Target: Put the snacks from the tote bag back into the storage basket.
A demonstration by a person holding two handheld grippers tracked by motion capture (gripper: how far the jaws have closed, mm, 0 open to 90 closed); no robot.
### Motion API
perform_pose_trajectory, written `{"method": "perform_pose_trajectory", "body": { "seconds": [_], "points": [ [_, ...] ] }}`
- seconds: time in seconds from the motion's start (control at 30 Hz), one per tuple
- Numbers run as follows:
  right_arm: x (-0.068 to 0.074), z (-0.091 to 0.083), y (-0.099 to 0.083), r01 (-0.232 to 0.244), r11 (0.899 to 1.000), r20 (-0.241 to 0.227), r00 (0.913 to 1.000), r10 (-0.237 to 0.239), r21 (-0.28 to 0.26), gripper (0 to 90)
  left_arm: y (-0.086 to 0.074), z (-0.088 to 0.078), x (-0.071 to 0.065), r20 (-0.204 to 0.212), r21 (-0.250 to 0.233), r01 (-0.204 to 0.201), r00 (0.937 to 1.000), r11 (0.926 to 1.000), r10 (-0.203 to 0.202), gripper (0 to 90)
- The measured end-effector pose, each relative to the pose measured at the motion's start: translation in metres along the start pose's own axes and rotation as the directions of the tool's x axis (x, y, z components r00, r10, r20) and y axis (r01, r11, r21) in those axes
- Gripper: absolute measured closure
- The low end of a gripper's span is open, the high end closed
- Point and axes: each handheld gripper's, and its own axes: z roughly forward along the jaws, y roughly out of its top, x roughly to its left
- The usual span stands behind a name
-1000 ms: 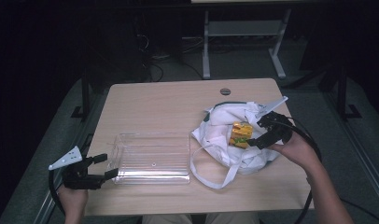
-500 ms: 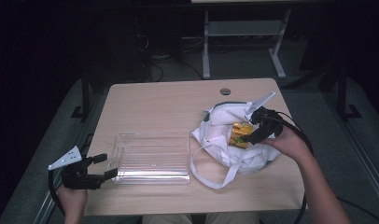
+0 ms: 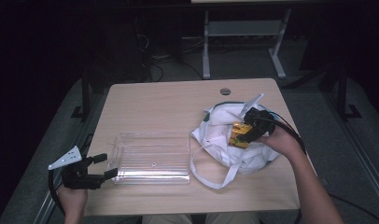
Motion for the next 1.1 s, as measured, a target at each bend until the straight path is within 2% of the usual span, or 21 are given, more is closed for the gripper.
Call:
{"method": "perform_pose_trajectory", "body": {
  "seconds": [0.23,0.33,0.7,0.97,1.1],
  "points": [
    [-0.001,0.005,0.002,0.018,1.0,0.005,0.9998,-0.018,0.022,40.1,0.0,0.0,0.0,0.001,0.0,0.001,1.0,1.0,-0.001,12.8],
    [0.0,0.008,0.003,0.041,0.999,0.016,0.999,-0.041,0.035,43.5,0.0,0.001,0.0,0.003,-0.001,-0.001,1.0,1.0,0.001,12.8],
    [-0.002,0.011,0.003,0.063,0.997,0.013,0.9979,-0.064,0.044,44.5,0.0,0.001,0.0,0.005,-0.004,0.0,1.0,1.0,0.0,12.8],
    [-0.005,0.013,0.003,0.068,0.997,-0.017,0.9976,-0.067,0.039,47.4,0.0,0.0,0.0,0.004,-0.006,0.007,1.0,1.0,-0.007,12.8],
    [-0.006,0.012,0.002,0.072,0.997,-0.016,0.9973,-0.071,0.04,48.7,0.0,0.0,0.0,0.004,-0.006,0.007,1.0,1.0,-0.007,12.8]
  ]
}}
